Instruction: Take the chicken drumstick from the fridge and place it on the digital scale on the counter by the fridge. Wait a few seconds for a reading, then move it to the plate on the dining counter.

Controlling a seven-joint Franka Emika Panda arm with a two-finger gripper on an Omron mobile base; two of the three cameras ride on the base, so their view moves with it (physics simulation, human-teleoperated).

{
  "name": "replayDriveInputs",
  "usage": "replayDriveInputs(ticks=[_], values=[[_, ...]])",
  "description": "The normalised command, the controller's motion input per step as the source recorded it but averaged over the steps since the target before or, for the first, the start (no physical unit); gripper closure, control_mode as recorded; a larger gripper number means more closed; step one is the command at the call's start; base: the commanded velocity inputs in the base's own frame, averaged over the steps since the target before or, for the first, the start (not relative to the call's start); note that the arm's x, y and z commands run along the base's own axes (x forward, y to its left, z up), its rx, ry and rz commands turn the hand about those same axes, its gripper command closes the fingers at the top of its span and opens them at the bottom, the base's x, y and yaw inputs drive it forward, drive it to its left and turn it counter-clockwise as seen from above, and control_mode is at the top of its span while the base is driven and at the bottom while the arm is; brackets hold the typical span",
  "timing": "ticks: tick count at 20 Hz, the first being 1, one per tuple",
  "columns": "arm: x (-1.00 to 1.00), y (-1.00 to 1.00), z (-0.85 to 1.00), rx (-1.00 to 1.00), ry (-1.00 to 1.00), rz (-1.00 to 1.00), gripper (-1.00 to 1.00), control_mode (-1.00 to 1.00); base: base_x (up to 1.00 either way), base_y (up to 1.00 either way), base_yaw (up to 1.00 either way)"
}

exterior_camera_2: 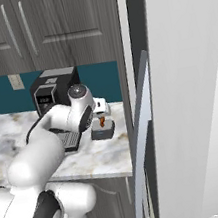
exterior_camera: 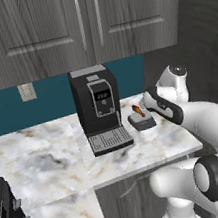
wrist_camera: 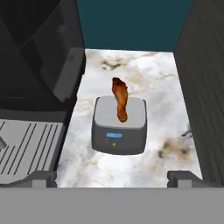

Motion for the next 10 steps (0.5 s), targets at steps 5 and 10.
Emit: replayDriveInputs(ticks=[5,10], values=[[0.28,0.00,-0.12,0.00,0.04,0.00,-1.00,-1.00,0.00,0.00,0.00],[0.43,-0.06,-0.30,0.00,0.04,0.00,-1.00,-1.00,0.00,0.00,0.00]])
